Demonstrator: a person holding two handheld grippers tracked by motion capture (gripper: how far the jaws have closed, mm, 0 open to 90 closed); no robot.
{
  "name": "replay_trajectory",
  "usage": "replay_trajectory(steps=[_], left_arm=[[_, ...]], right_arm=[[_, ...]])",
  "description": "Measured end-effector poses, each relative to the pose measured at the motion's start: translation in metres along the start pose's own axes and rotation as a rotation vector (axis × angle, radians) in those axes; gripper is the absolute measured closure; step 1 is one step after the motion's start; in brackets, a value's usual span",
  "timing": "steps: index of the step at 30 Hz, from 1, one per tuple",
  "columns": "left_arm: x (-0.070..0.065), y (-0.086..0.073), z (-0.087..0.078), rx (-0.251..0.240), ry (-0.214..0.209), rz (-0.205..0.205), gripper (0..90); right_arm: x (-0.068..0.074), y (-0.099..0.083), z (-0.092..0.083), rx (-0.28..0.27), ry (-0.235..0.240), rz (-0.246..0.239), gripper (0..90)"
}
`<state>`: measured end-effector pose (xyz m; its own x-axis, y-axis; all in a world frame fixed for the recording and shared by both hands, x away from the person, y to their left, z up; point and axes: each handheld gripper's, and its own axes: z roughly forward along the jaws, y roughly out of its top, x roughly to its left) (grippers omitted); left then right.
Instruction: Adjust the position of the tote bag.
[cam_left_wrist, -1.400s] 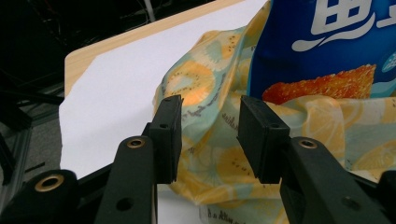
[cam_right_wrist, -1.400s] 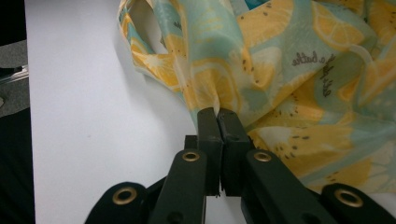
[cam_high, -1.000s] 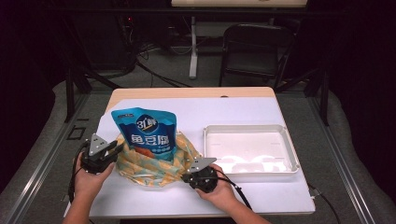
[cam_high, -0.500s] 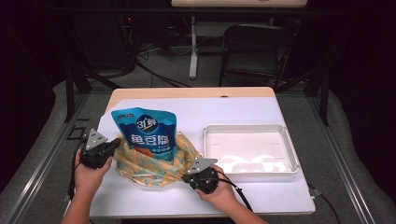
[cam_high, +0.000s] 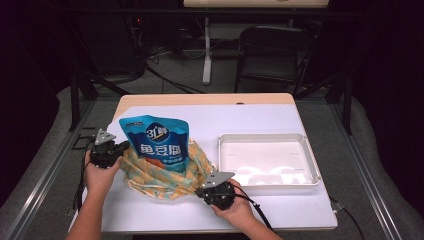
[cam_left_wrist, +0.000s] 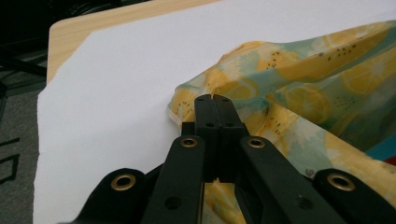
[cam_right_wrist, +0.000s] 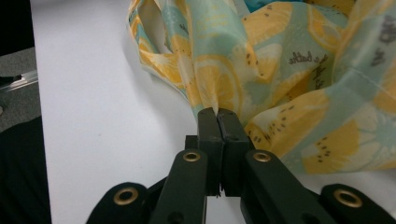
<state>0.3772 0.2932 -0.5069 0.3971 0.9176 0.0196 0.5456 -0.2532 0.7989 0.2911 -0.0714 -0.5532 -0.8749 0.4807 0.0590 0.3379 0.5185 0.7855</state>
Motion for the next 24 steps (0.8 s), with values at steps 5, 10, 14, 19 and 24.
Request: replay_trajectory(steps=[5, 10, 14, 19, 24], left_arm=[[-0.001, -0.002, 0.005, 0.013, 0.004, 0.007, 90.0], [0.001, -0.003, 0.006, 0.011, 0.003, -0.002, 90.0], [0.001, -0.003, 0.007, 0.012, -0.002, 0.001, 90.0], [0.002, -0.004, 0.007, 0.008, -0.005, -0.002, 90.0], [0.003, -0.005, 0.009, 0.009, -0.010, -0.009, 90.0]], right_arm=[[0.002, 0.001, -0.009, -0.041, 0.002, 0.011, 82.8], [0.001, 0.007, -0.027, -0.101, -0.013, 0.027, 79.5], [-0.003, 0.016, -0.041, -0.144, -0.023, 0.043, 78.9], [-0.011, 0.028, -0.053, -0.162, -0.050, 0.061, 77.6], [-0.021, 0.040, -0.058, -0.171, -0.081, 0.069, 74.1]])
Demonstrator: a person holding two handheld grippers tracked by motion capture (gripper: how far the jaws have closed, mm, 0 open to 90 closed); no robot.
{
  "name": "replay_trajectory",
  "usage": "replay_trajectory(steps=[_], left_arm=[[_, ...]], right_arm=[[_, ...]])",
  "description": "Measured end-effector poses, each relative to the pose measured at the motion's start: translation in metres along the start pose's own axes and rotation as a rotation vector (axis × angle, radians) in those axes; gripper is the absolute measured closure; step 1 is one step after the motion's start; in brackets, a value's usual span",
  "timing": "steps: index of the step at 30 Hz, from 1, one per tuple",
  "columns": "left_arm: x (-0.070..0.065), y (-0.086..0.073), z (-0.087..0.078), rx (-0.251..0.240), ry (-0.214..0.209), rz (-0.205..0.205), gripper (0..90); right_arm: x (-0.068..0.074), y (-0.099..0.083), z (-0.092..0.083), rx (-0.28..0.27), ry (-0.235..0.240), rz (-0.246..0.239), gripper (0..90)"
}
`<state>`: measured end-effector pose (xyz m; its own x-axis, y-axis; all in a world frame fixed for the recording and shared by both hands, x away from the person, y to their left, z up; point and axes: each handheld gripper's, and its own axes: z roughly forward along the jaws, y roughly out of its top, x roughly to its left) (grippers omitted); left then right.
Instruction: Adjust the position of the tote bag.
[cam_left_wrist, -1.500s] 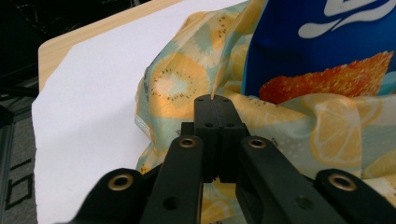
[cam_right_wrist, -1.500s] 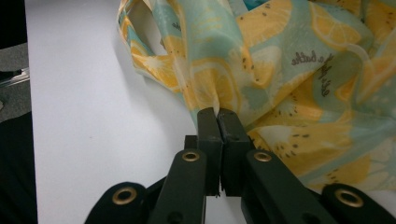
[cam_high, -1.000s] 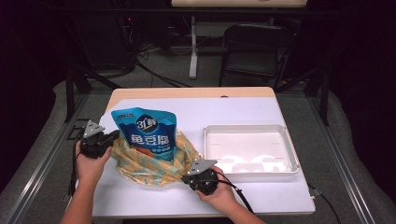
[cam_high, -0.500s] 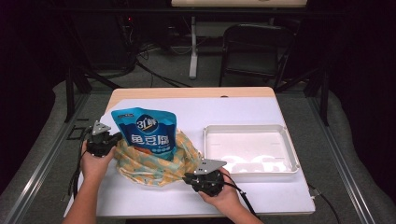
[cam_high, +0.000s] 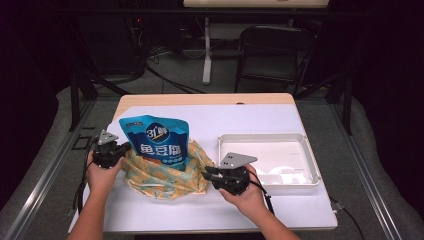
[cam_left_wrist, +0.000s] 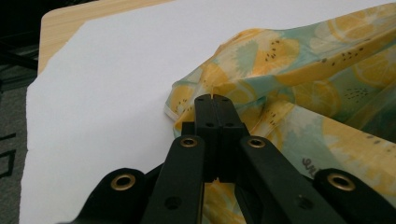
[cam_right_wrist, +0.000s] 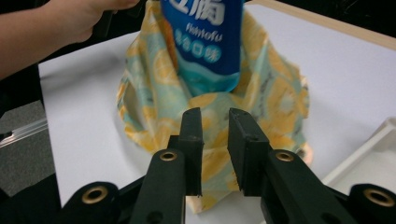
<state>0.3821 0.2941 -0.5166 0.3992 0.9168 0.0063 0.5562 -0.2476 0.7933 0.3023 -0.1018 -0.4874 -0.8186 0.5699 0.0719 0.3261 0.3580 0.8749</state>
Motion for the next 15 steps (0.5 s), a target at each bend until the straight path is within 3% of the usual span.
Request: replay_trajectory(steps=[8, 15], left_arm=[[-0.002, -0.001, 0.002, 0.001, -0.004, -0.006, 90.0], [-0.002, -0.001, 0.001, -0.001, -0.005, -0.008, 90.0]], right_arm=[[-0.014, 0.027, 0.006, -0.036, -0.061, 0.005, 66.3], [-0.023, 0.039, 0.028, 0.011, -0.063, 0.008, 63.6]])
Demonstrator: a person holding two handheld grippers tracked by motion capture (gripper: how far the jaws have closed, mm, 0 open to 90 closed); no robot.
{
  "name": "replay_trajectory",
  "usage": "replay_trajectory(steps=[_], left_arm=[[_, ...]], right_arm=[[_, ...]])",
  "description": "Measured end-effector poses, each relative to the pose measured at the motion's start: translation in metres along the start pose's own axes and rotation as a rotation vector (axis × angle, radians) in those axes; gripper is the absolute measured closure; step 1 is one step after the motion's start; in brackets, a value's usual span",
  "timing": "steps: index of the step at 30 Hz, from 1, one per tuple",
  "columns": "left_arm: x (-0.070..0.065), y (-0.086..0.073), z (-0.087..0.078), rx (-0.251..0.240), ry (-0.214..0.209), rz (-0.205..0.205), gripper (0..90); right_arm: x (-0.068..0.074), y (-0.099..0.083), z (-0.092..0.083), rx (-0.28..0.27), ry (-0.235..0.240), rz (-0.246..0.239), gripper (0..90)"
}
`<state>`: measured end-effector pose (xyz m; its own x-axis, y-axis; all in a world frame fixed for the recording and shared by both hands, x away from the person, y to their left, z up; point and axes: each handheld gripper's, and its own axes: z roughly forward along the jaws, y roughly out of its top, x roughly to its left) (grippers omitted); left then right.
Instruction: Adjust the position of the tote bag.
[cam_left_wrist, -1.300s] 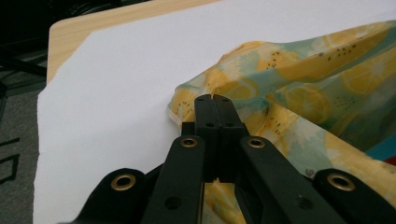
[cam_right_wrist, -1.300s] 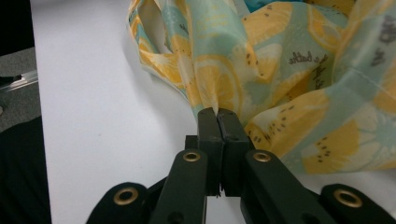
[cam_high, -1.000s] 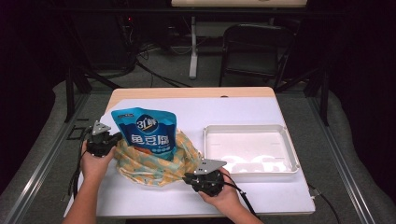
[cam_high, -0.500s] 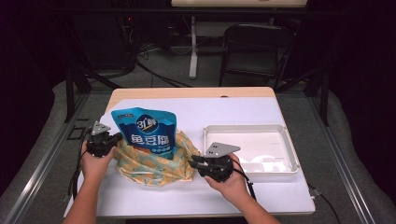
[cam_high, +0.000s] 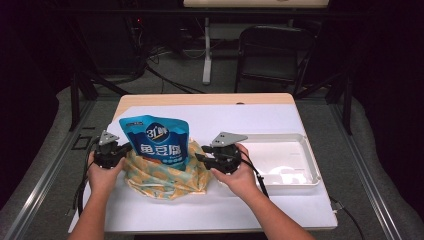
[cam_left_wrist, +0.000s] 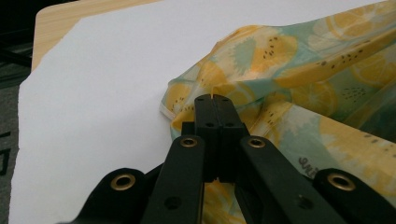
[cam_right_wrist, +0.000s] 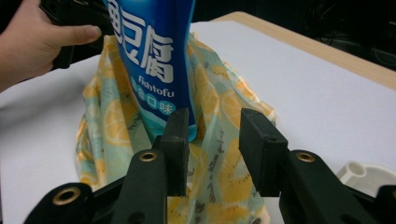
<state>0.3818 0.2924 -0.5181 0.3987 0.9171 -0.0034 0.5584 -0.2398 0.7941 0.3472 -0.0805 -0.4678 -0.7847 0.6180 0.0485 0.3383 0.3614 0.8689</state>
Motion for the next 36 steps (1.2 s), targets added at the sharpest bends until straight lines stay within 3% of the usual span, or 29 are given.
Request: replay_trajectory(steps=[2, 7, 10, 17, 24, 29, 36], left_arm=[[0.000, 0.000, 0.000, -0.002, -0.001, 0.000, 90.0], [0.000, -0.001, 0.001, 0.002, 0.002, 0.000, 90.0], [0.000, -0.002, 0.002, -0.005, 0.006, -0.002, 90.0], [0.004, -0.006, 0.001, 0.001, 0.008, -0.017, 90.0], [0.002, -0.009, 0.004, 0.027, 0.013, 0.004, 90.0], [0.002, -0.011, 0.004, 0.047, 0.014, 0.008, 90.0], [0.003, -0.013, 0.005, 0.073, 0.023, 0.016, 90.0]], right_arm=[[-0.001, 0.000, 0.006, 0.016, -0.005, 0.001, 65.5], [-0.009, -0.002, 0.018, 0.057, -0.025, 0.006, 83.8], [-0.015, -0.002, 0.024, 0.069, -0.028, 0.021, 89.5], [-0.027, -0.002, 0.032, 0.078, -0.061, 0.040, 90.0], [-0.039, -0.009, 0.045, 0.124, -0.094, 0.057, 90.0], [-0.043, -0.015, 0.055, 0.165, -0.107, 0.060, 90.0], [-0.047, -0.018, 0.061, 0.182, -0.118, 0.066, 90.0]])
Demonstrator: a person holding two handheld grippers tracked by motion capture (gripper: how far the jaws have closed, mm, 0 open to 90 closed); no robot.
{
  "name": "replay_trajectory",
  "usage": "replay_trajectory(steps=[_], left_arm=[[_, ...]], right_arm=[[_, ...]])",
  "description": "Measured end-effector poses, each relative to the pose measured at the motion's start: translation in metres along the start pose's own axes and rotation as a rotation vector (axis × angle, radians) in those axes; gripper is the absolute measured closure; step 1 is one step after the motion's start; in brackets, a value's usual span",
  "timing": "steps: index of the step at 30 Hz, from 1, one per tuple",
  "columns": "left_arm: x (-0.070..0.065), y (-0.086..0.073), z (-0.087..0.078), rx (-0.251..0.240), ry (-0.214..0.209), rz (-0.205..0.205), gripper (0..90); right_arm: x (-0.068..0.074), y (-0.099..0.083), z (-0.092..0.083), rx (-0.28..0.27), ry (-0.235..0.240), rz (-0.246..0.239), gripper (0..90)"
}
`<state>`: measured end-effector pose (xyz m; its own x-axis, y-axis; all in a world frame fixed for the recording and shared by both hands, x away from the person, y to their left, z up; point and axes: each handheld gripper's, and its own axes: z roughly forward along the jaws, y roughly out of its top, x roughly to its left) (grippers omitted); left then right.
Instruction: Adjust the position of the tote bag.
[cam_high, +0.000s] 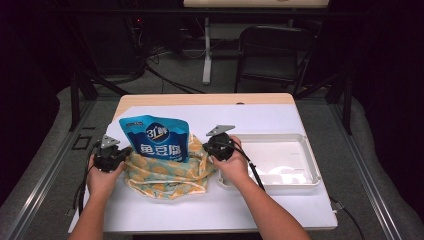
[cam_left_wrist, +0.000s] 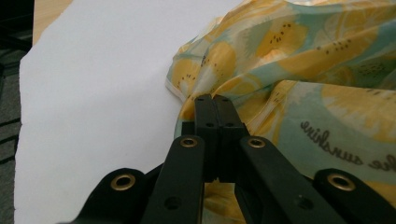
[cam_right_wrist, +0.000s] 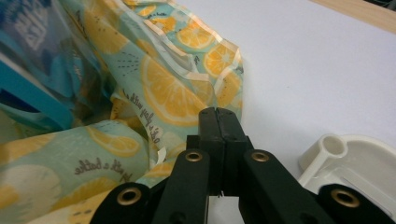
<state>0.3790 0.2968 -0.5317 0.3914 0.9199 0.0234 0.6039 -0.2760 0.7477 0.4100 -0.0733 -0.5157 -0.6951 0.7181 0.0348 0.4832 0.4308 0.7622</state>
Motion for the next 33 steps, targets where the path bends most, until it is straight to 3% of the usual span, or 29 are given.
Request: replay_trajectory(steps=[4, 15, 19, 26, 33], left_arm=[[-0.001, -0.001, 0.003, 0.027, 0.009, 0.017, 90.0], [0.002, -0.008, 0.000, 0.033, -0.015, -0.010, 89.7], [0.002, -0.010, -0.006, 0.017, -0.032, -0.026, 84.5], [-0.003, -0.009, -0.016, -0.027, -0.050, -0.040, 72.2], [-0.005, -0.013, -0.021, -0.055, -0.024, -0.051, 61.2]], right_arm=[[-0.002, -0.003, 0.004, 0.014, 0.002, -0.002, 90.0], [0.003, -0.005, 0.006, 0.021, 0.006, -0.010, 90.0], [0.002, -0.005, 0.000, -0.025, 0.021, 0.017, 84.2], [0.004, -0.002, -0.021, -0.098, 0.063, 0.018, 68.5], [0.013, 0.000, -0.045, -0.169, 0.064, -0.027, 56.5]])
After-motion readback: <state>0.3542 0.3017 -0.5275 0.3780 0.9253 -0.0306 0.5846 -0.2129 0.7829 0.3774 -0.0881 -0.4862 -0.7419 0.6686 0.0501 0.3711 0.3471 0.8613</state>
